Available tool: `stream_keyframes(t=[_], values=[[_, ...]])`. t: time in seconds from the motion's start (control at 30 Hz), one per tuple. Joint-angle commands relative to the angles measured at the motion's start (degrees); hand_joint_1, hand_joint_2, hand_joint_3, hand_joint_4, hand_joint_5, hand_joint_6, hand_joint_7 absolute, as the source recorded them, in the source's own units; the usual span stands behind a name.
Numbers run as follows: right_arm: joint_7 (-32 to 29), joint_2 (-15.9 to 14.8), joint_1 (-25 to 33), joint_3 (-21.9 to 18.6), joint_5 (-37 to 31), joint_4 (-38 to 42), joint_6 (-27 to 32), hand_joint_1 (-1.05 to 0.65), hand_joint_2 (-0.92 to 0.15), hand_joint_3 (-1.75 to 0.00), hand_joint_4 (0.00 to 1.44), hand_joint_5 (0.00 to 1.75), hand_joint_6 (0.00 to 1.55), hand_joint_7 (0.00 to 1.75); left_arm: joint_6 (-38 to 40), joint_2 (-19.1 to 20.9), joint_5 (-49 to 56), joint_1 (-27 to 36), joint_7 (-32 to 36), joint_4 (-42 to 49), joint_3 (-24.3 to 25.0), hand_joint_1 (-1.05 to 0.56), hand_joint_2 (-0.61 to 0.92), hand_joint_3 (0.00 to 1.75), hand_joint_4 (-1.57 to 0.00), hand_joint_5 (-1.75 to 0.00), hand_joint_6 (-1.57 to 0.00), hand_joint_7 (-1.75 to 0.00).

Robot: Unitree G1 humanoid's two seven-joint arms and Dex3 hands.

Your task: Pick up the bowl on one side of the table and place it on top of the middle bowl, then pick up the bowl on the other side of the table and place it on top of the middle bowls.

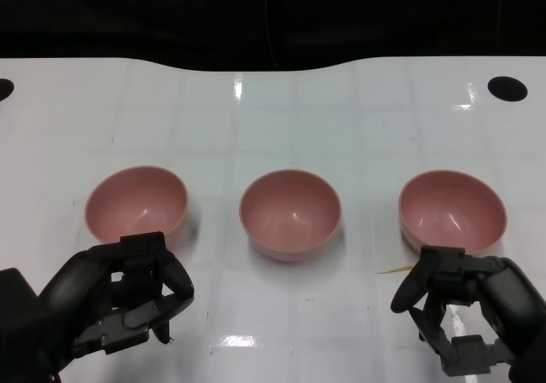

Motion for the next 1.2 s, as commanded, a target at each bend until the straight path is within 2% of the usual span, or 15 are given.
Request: stream_keyframes(t=[0.03, 0.3, 0.37, 0.5, 0.63, 0.67, 0.77, 0.9, 1.03, 1.2], values=[[-1.6, 0.2, 0.1, -0.8, -0.8, 0.3, -1.7, -0.07, -0.41, -1.15, 0.71, 1.31, 0.71, 0.96, -0.1, 0.7, 0.4, 0.2, 0.5, -0.4, 0.5, -0.4, 0.92, 0.22, -0.82, -1.64, -0.79, -1.37], [-2.5, 0.0, -0.1, -1.3, -1.8, -0.2, -1.8, -0.08, -0.42, -1.13, 0.7, 1.29, 0.71, 0.91, -0.8, 0.8, 0.5, 0.2, 0.3, 0.0, 0.5, -0.4, 0.92, 0.23, -0.82, -1.65, -0.79, -1.38], [-3.5, -0.4, -0.5, -2.0, -3.1, -1.2, -1.2, -0.13, -0.54, -0.85, 0.5, 1.16, 0.58, 0.73, -1.6, 0.7, 0.6, 0.1, 0.1, 0.5, 0.5, -0.4, 0.92, 0.24, -0.82, -1.65, -0.79, -1.38], [-4.9, -0.8, -0.9, -2.6, -5.4, -1.7, -1.3, -0.16, -0.67, -0.54, 0.41, 0.97, 0.53, 0.53, -2.8, 0.6, 0.4, 0.1, -0.2, 1.0, 0.4, -0.38, 0.92, 0.26, -0.82, -1.66, -0.8, -1.39], [-5.6, -1.0, -1.2, -2.9, -7.1, -2.2, -0.7, -0.17, -0.72, -0.43, 0.4, 0.92, 0.53, 0.47, -2.4, 0.6, 0.5, 0.2, 0.2, 0.8, 0.2, -0.37, 0.92, 0.26, -0.83, -1.66, -0.8, -1.39], [-6.0, -1.2, -1.3, -3.0, -8.1, -2.6, -0.3, -0.19, -0.76, -0.31, 0.33, 0.86, 0.49, 0.4, -1.7, 0.6, 0.7, 0.3, 0.6, 0.4, 0.1, -0.41, 0.92, 0.24, -0.83, -1.66, -0.8, -1.4], [-6.6, -1.6, -2.0, -3.2, -10.9, -4.0, 1.8, -0.23, -0.82, -0.13, 0.28, 0.81, 0.46, 0.3, -1.9, 0.6, 0.5, 0.3, 0.2, 0.4, 0.1, -0.41, 0.92, 0.23, -0.82, -1.66, -0.79, -1.4], [-6.8, -1.8, -2.8, -3.0, -13.1, -4.4, 3.4, -0.27, -0.83, -0.07, 0.24, 0.78, 0.43, 0.24, -3.6, 0.5, 0.0, 0.0, -0.7, 1.5, 0.1, -0.4, 0.92, 0.25, -0.81, -1.67, -0.79, -1.41], [-7.8, -2.9, -4.1, -2.3, -18.2, -4.2, 4.1, -0.34, -0.84, -0.04, 0.2, 0.76, 0.4, 0.2, -4.1, 0.3, 0.1, -0.5, -0.5, 2.3, 0.0, -0.38, 0.91, 0.26, -0.81, -1.68, -0.78, -1.44], [-7.7, -4.2, -5.9, -0.9, -26.1, -5.8, 9.6, -0.45, -0.85, -0.01, 0.16, 0.65, 0.39, 0.12, -3.4, 0.6, 0.9, -0.4, 0.0, 1.8, -0.2, -0.38, 0.92, 0.25, -0.81, -1.69, -0.77, -1.44]])
